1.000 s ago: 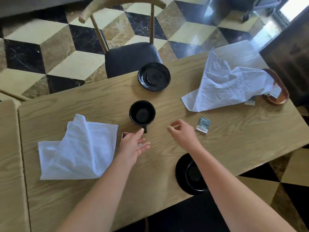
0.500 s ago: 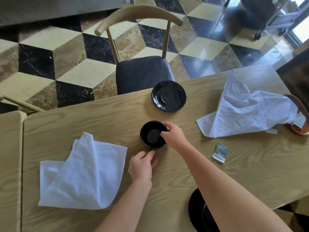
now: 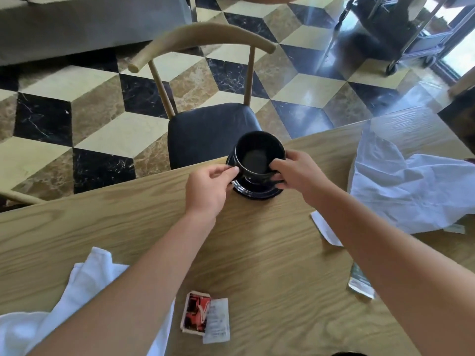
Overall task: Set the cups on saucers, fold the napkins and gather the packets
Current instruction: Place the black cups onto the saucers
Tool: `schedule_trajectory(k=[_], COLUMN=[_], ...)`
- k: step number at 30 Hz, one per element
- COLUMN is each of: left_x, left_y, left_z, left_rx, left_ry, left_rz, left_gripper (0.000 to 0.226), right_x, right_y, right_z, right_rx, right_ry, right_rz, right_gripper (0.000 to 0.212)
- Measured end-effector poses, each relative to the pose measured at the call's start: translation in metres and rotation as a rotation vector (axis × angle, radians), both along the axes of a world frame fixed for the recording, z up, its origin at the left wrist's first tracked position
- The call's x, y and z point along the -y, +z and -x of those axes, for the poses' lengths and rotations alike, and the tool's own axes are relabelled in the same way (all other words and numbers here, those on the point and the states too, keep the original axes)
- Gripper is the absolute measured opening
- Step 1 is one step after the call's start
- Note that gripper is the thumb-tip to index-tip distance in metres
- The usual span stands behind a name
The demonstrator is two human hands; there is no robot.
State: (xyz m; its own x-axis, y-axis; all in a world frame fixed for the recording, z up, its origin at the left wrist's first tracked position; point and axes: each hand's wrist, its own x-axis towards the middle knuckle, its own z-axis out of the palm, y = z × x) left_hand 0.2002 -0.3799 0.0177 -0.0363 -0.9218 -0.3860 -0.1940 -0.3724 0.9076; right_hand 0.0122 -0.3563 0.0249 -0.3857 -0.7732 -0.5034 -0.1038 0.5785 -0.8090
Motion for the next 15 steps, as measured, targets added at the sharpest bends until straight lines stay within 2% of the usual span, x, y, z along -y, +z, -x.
schedule_trajectory(k=[5,15], left_x=[0.020,0.017], left_y=[-0.013,-0.034], left_z=[0.011,0.009], left_rx=[0.064,0.037], left_ry=[-0.083,-0.099], left_rz=[-0.005,-0.007], left_gripper=[0.008,0.007], right_x=[0.010,0.007], right_y=[-0.018,-0.030], right_z=[0.011,0.016], right_rx=[0.006,-0.124], right_ry=[0.011,0.063], right_rz=[-0.068,0.002], right_gripper=[0.018,0.024])
